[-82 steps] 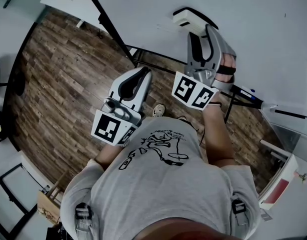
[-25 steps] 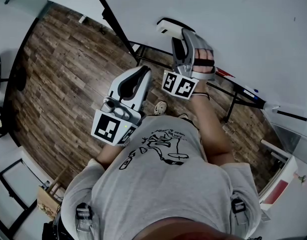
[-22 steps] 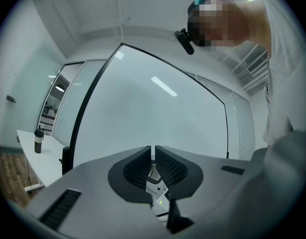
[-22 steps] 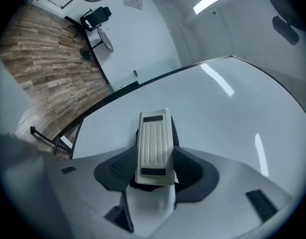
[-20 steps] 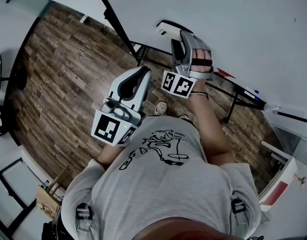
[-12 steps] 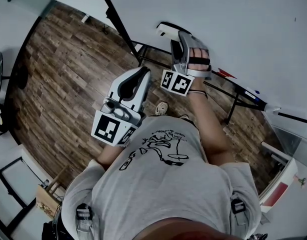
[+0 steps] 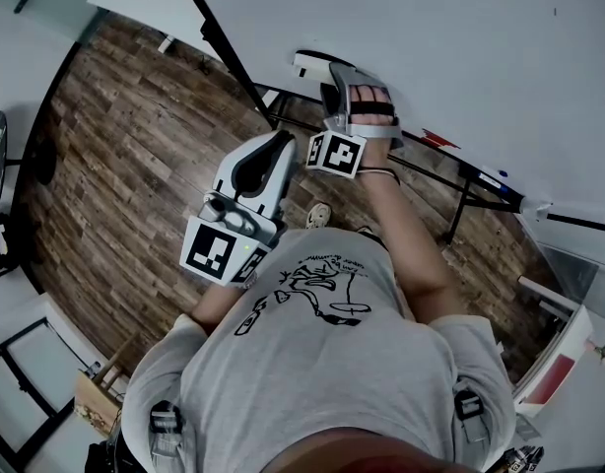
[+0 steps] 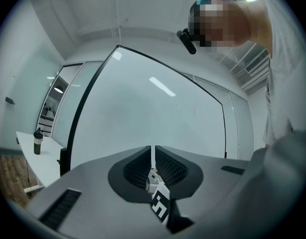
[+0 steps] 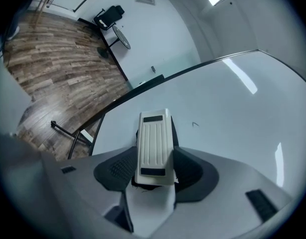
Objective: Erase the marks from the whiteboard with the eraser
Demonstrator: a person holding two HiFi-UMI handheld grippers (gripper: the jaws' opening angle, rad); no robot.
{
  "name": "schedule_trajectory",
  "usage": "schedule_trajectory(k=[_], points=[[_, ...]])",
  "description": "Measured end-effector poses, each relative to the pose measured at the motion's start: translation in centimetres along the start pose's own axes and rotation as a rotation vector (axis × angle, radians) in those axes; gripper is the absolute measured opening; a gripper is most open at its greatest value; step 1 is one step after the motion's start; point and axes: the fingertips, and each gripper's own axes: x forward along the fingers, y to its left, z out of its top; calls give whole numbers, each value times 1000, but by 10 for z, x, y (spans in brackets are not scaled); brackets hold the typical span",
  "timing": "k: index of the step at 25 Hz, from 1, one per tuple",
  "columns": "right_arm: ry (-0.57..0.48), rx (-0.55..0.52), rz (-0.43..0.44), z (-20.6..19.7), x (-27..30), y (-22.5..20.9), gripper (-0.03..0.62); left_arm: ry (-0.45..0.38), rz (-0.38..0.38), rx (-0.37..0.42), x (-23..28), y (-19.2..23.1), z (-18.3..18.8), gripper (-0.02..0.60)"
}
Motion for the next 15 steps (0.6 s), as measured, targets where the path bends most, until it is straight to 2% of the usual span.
schedule_trajectory(k=[3, 8, 15], points=[[-26, 82, 30, -2, -12, 1, 235, 4, -2, 0, -1, -5, -1, 40], [-65, 221, 6, -12, -47, -17, 235, 11, -8, -4, 2, -15, -4, 40], [-150, 513, -29, -41, -102, -60, 235, 13, -42, 6, 17, -40, -5, 40]])
